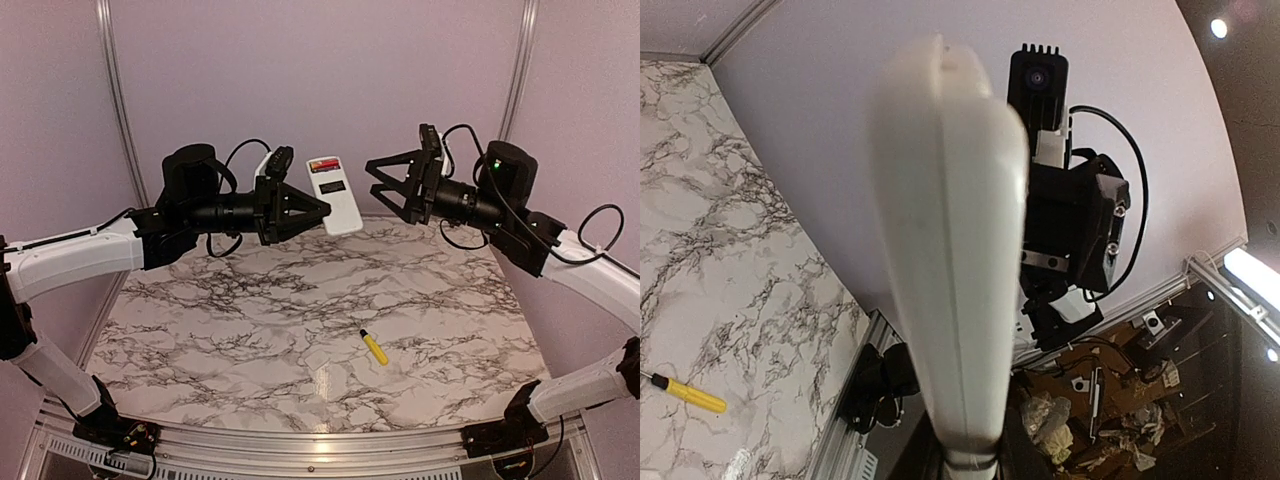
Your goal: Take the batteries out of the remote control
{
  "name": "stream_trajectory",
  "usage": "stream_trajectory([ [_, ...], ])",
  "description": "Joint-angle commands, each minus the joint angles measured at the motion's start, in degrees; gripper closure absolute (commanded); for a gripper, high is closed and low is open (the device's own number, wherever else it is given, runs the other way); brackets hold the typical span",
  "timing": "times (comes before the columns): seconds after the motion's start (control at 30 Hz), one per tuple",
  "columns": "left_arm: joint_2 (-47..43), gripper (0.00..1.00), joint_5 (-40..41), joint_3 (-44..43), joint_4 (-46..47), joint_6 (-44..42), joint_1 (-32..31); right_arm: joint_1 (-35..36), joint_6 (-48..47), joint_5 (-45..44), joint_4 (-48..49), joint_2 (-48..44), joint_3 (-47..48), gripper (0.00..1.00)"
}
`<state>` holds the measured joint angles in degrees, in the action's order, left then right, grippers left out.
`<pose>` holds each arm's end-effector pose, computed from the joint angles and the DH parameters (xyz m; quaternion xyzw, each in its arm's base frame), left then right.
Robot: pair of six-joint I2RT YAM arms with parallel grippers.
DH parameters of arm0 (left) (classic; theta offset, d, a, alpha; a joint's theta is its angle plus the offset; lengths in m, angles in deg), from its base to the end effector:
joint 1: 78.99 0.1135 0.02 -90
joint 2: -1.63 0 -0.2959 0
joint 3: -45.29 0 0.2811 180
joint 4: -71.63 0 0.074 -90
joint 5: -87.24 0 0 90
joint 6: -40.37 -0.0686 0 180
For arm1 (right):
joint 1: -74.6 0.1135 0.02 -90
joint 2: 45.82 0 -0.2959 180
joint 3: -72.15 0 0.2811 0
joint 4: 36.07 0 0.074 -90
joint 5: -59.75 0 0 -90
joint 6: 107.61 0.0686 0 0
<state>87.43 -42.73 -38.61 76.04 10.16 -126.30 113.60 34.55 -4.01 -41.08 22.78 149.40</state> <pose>0.2427 -0.3281 0.4048 0.1748 0.6728 -0.6865 0.2133 0.2336 0.2282 0.4399 -0.0881 0.6810 0.6159 0.3861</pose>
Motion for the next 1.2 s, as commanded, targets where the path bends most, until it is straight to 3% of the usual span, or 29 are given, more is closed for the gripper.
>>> stream_trajectory([
  [0.0,-0.5,1.00,-8.3,-1.3,-2.8,-1.5,0.3,-1.5,-4.3,14.8,-8.6,2.7,4.2,0.13],
  [0.27,0.8,1.00,-14.2,-2.1,-4.4,-1.3,0.2,-1.5,-3.1,21.1,-9.2,6.2,6.9,0.13],
  [0.53,2.9,1.00,-17.4,-3.0,-3.1,0.1,-0.1,-1.5,-1.3,25.5,-7.8,9.7,9.1,0.28],
  [0.7,4.4,1.00,-18.8,-3.5,-3.1,0.1,0.0,-1.5,-1.0,27.4,-5.7,11.0,9.8,0.46],
  [0.9,5.7,1.00,-19.5,-4.8,-3.4,-0.4,-0.1,-1.5,-1.1,26.9,-6.7,11.2,9.3,0.79],
  [1.07,6.0,0.99,-19.8,-5.0,-3.4,-0.6,0.2,-1.5,0.7,24.4,-5.8,10.4,7.7,0.88],
  [1.17,5.6,0.89,-19.8,-4.8,-3.1,-0.5,0.9,-1.4,2.4,22.2,-4.3,9.4,6.8,0.92],
])
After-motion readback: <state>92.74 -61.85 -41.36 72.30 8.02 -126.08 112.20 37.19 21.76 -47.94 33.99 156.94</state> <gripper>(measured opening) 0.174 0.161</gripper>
